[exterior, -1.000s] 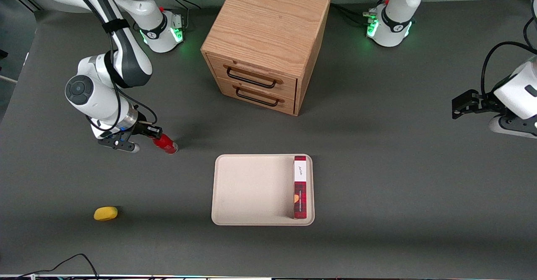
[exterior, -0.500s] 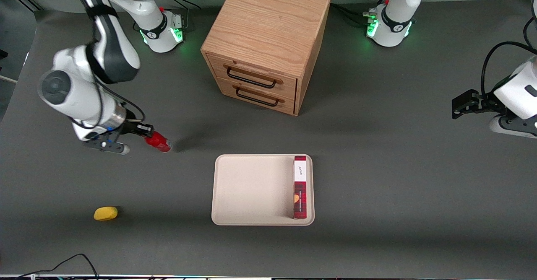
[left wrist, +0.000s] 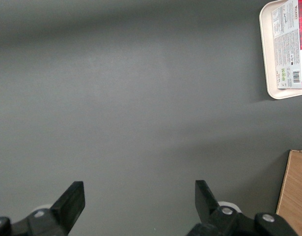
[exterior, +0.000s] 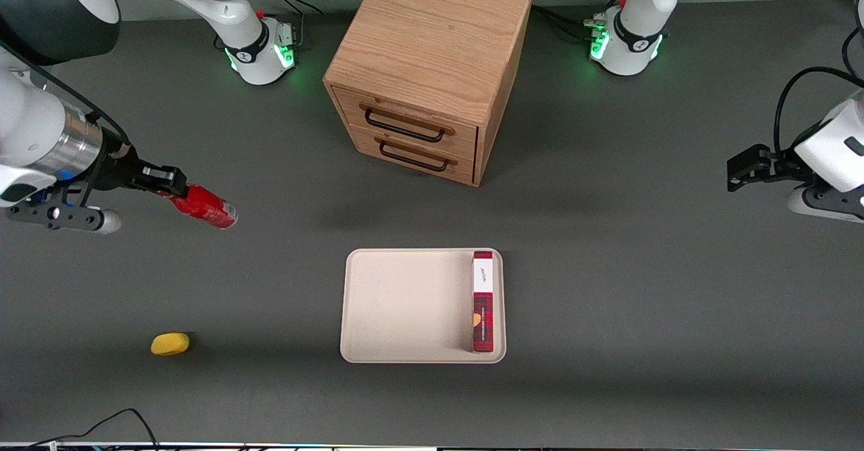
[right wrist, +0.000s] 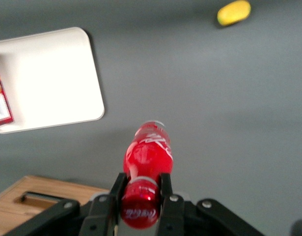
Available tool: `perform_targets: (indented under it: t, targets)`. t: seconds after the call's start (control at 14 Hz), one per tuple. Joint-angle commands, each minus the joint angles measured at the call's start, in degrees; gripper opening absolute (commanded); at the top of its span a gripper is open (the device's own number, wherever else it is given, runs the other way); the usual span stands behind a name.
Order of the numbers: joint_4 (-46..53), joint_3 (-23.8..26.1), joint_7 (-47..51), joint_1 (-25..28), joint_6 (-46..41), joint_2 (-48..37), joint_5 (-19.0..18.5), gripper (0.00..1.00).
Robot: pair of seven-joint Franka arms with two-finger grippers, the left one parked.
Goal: Place coke bottle on tray
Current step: 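Lift the bottle off the table with the right gripper, then carry the bottle over the cream tray and lower it, then open the right gripper to release the bottle on the tray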
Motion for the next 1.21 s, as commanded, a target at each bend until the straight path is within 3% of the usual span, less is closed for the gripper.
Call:
perform_targets:
  t: [0.0,0.43,0.57,1.0,1.07,1.14]
  targets:
    - [19.4,1.2,11.7,4.9,-2.5,17.0,-0.4,0.00]
    - [20.7,1.2,31.9,11.3,15.3,28.3,-0.9,0.00]
    - [20.6,1.3,36.4,12.4,20.9,32.3,-4.4,0.00]
    - [20.4,1.5,40.9,13.9,29.0,38.5,-7.5,0.00]
    - [20.2,1.5,40.7,13.9,29.0,38.5,-9.0,0.99]
    - [20.2,1.7,40.6,13.8,28.8,38.5,-10.5,1.00]
